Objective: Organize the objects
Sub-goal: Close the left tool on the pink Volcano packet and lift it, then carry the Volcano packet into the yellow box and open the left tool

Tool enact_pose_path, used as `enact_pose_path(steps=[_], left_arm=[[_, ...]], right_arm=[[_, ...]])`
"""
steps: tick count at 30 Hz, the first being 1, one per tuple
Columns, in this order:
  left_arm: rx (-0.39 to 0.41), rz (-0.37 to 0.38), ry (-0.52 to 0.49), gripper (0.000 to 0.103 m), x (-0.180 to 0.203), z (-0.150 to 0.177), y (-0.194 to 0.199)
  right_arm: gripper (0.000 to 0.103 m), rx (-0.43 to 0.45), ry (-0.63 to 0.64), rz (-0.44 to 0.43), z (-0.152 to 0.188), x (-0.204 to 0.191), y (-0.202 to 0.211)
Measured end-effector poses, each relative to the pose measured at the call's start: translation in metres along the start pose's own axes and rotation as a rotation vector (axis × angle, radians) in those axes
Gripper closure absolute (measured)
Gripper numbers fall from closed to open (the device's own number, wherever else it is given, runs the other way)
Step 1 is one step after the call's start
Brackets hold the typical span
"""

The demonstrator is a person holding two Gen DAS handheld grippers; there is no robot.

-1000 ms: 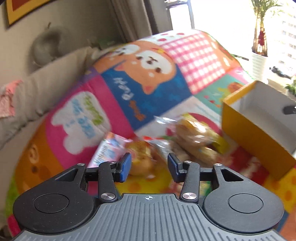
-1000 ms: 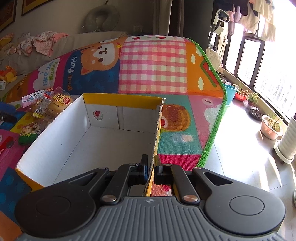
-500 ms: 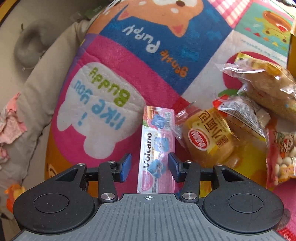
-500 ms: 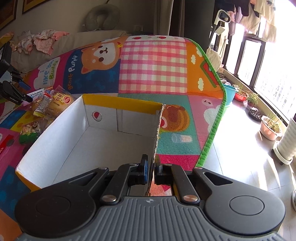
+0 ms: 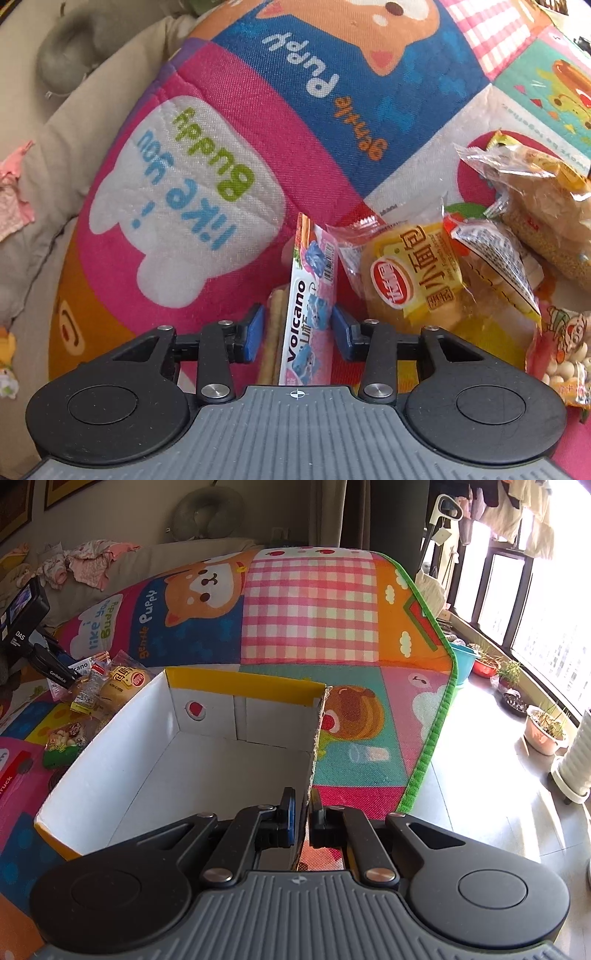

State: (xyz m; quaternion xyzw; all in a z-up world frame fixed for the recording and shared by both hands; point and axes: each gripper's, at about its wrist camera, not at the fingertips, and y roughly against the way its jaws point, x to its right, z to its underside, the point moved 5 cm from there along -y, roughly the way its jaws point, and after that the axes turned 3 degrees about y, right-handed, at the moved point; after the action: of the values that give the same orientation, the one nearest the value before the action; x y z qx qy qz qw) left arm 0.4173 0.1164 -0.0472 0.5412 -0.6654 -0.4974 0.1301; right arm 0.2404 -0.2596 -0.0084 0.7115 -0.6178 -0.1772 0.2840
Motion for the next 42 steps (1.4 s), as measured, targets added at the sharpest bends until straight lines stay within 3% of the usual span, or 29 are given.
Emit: enact_pose_path(steps=[2, 4, 6, 9, 12, 15, 17, 23, 31, 34, 42], left_arm=[[0.039, -0.032, -0.014, 0.074, 0.005, 0.006, 0.015], [0.046, 0.009, 0.044, 0.077, 0.008, 0.014, 0.032], [0.038, 0.077, 0.115, 0.077, 0.010, 0.027, 0.049], [0.025, 0.108, 0.136, 0.078, 0.023, 0.051, 0.074], [-0.003, 0.190, 0.192, 0.077, 0.038, 0.076, 0.093], [0.023, 0.128, 0.144, 0.076, 0.052, 0.088, 0.101], [0.008, 0.103, 0.169, 0.072, 0.052, 0.086, 0.097], [0.008, 0.120, 0.254, 0.072, 0.047, 0.072, 0.085], [0.034, 0.118, 0.277, 0.070, 0.050, 0.077, 0.082], [0.037, 0.110, 0.293, 0.074, 0.052, 0.075, 0.087], [0.080, 0.303, 0.371, 0.078, 0.073, 0.089, 0.146]], right_arm=[[0.097, 0.000, 0.001, 0.001, 0.000, 0.000, 0.000], [0.097, 0.000, -0.001, -0.001, 0.000, 0.000, 0.000], [0.097, -0.004, -0.008, -0.001, 0.000, 0.001, -0.002], [0.098, -0.008, -0.012, -0.002, 0.003, 0.001, -0.003], [0.098, -0.013, -0.010, 0.000, 0.007, 0.000, -0.003], [0.097, -0.014, -0.007, -0.002, 0.009, -0.002, -0.001], [0.097, -0.014, -0.003, -0.005, 0.009, -0.003, -0.001], [0.097, -0.014, 0.005, -0.001, 0.007, -0.006, 0.001], [0.097, -0.019, -0.014, -0.012, 0.006, -0.004, -0.006], [0.097, -0.018, -0.009, -0.006, 0.005, -0.005, -0.007], [0.097, -0.010, -0.042, 0.012, 0.011, 0.003, 0.000]])
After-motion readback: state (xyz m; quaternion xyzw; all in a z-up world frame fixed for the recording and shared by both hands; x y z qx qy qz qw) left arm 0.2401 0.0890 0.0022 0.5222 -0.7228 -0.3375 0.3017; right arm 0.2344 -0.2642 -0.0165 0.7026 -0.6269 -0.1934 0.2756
